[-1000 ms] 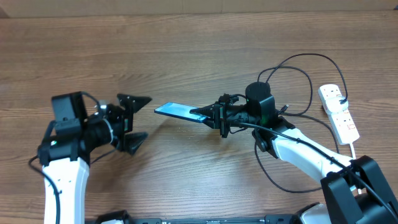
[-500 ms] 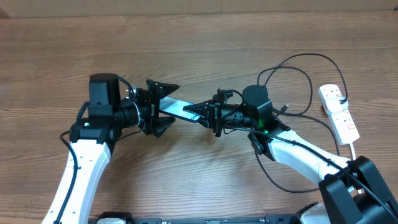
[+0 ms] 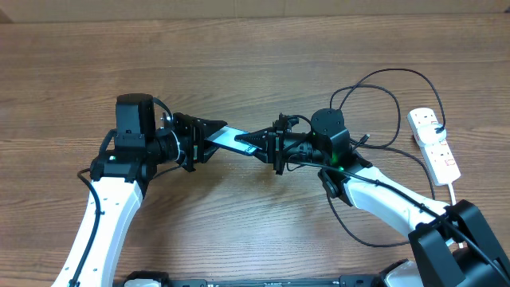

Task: Plug charger to phone and switch on socket
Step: 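Regrasp the phone's bottom end with the left gripper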

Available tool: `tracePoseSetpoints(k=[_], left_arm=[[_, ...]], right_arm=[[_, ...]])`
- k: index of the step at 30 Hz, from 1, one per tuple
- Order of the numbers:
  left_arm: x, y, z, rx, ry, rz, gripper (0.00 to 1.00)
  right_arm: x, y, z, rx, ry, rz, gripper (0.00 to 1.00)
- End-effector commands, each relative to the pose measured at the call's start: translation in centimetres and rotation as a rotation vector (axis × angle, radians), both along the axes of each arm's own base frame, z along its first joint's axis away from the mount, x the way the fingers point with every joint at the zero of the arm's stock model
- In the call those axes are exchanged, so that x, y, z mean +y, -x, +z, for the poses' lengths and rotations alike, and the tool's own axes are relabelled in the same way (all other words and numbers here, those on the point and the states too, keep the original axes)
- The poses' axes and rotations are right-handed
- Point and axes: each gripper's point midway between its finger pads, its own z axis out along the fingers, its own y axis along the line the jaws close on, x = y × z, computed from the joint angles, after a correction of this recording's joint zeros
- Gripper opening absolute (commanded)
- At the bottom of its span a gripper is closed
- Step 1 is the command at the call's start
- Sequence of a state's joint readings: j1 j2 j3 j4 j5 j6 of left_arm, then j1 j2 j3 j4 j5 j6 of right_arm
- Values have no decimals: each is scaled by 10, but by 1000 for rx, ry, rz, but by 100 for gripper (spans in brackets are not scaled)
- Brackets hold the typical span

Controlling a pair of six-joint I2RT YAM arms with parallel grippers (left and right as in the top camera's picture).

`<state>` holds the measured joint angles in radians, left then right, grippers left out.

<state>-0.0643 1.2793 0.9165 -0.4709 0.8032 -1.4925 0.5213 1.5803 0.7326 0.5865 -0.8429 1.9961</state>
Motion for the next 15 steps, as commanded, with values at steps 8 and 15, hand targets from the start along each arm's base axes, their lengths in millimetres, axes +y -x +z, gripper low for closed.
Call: tracePoseSetpoints(k=[8,15], left_arm=[[4,-4,-6,13,-27,36,25],[5,-4,-7,13,-31,41,16]], right_arm=[[3,6,24,-31,-63,45,4],[3,6,24,-30,-62,45,4]])
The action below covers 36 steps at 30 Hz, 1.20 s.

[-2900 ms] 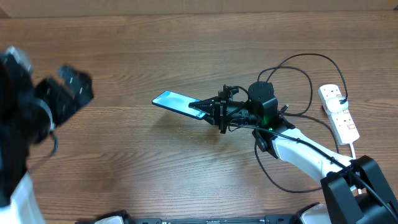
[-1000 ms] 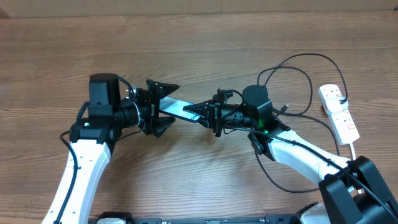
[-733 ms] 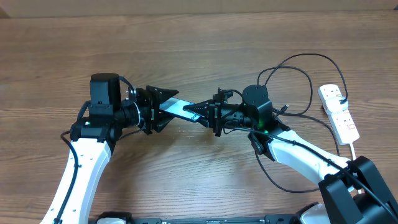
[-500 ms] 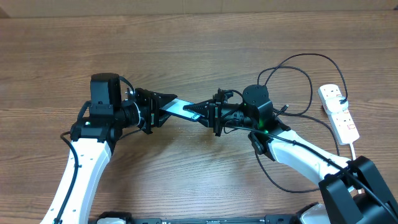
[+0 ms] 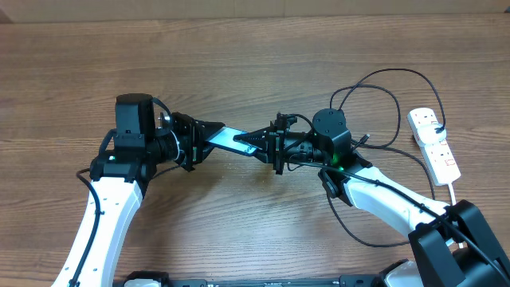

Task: Plug charger to phone and switch on socket
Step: 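Regrasp the phone's bottom end with the left gripper, then open the right gripper and move it to the black cable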

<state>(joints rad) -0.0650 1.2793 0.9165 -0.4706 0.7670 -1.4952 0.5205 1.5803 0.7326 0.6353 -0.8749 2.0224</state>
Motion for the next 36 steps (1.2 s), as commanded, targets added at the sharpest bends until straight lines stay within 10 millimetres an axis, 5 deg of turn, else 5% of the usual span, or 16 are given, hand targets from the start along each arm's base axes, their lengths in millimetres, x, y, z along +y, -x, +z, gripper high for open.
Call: tracePoseSetpoints(k=[1,9,15,20,23,28,33,36], left_arm=[[1,-1,-4,15,-4,18,15],[1,-1,-4,25,2,26,4],[10,-7,-9,13,-52,68,4],[34,-20,-22,-41,-215,139,6],[45,-24,-26,-95,-318,137,5],[49,-17,-34,-187,-454,-8,5],[52,11,-54,-157,-541,-173,4],[49,24,-58,-168,-544,-270,4]], right_arm=[[2,2,14,-15,-28,17,4],[2,3,12,-6,-22,17,5],[1,3,7,8,-6,18,49],[-2,8,-18,126,65,18,77],[-5,10,-35,27,140,30,100],[-21,-13,-68,-258,356,-59,100],[-34,-28,-74,-693,510,-6,100],[-51,-42,-82,-744,598,-34,99]])
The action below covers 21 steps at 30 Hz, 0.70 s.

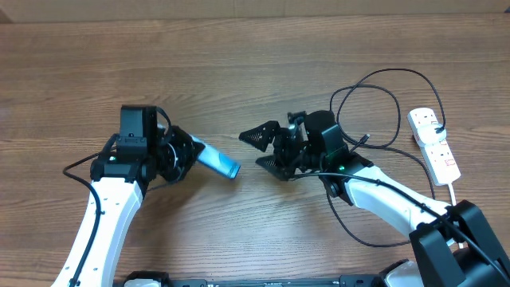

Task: Plug charger to phone and switch on socket
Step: 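Open the right gripper and move it to the black cable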

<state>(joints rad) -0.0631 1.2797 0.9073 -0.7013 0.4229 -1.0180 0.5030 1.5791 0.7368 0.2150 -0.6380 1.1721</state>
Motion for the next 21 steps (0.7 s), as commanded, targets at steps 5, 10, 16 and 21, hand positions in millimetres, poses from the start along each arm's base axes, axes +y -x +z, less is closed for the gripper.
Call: tracePoseSetpoints(k=[5,10,16,21], left_arm=[[-23,14,13,-128,60,-326,4],[-31,14,20,-148,111,-347,4],[-34,14,22,-143,138,-337,4],[-34,12,24,-151,140,-333,4]], right_arm=[[-68,-45,-12,-197,346,-110,100],[-137,-58,-6,-106,684,-277,99],[-230,-52,-13,12,1038,-483,100],[-275,-43,-39,146,1120,-544,96]])
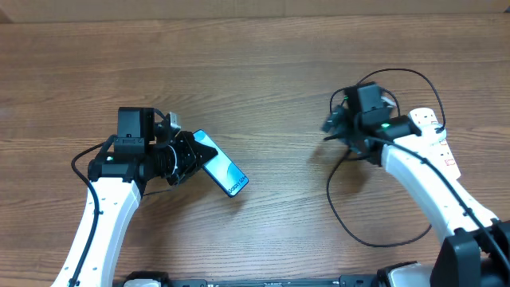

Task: Plug charger to phone and switch on socket
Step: 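Open the right gripper and move it to the black cable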

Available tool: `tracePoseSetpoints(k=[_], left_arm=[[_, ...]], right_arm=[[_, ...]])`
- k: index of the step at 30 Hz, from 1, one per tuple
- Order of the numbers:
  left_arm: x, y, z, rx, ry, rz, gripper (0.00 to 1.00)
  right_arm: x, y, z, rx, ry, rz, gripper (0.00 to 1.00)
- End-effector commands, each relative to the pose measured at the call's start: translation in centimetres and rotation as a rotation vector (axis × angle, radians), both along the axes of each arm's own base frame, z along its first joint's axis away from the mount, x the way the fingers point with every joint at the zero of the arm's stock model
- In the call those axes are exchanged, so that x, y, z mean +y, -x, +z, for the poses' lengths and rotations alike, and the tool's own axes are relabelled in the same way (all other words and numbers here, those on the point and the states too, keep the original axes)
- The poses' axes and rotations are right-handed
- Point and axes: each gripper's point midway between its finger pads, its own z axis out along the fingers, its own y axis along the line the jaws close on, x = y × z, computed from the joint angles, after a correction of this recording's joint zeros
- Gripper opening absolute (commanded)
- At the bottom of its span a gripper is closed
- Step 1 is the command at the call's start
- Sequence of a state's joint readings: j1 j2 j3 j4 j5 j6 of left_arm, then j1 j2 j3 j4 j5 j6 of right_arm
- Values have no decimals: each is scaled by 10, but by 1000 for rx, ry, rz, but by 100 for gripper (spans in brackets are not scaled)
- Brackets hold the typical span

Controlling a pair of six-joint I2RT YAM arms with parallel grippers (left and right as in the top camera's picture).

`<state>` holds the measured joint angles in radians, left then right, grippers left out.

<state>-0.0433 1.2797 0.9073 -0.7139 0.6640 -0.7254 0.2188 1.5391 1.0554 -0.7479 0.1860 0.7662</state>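
A blue phone lies slanted at centre left, screen up, with no cable showing at its free lower right end. My left gripper is shut on its upper left end. My right gripper is far off at the right, blurred by motion, so how its jaws stand is unclear. The black charger cable loops around the right arm; its plug end is not visible. The white power strip lies at the right edge, partly behind the right arm.
The cable's upper loop arcs over the right arm toward the power strip. Bare wooden table spans the space between the two arms and the back. The right arm's base fills the lower right corner.
My right gripper has moved from just right of the phone to the far right, near the power strip. The phone, still in my left gripper, now points lower right with more of its screen showing.
At first both grippers met at the table's centre, my left holding the phone and my right at its free end, unchanged half a second later. Then the two were apart, my right gripper open. Now my right gripper is by the power strip.
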Motion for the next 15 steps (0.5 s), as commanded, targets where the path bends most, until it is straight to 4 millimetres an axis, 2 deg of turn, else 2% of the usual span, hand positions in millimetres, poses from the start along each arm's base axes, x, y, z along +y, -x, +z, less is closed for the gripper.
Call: tracePoseSetpoints(k=[1,4,7,11,15], left_arm=[[-5,-1,6,-11,42,-17,4],[-5,-2,7,-9,48,-8,4],[-5,-3,7,-12,48,-7,4],[-5,-3,7,-12,48,-7,5],[-5,-4,8,-14,48,-2,4]], right_arm=[[-42,-1,-15,34,118,-94,95],[-52,-5,-29,58,125,-111,88],[-50,-8,-45,94,133,-68,79],[-31,6,-65,186,30,-25,63],[-27,7,-66,196,6,-18,62]])
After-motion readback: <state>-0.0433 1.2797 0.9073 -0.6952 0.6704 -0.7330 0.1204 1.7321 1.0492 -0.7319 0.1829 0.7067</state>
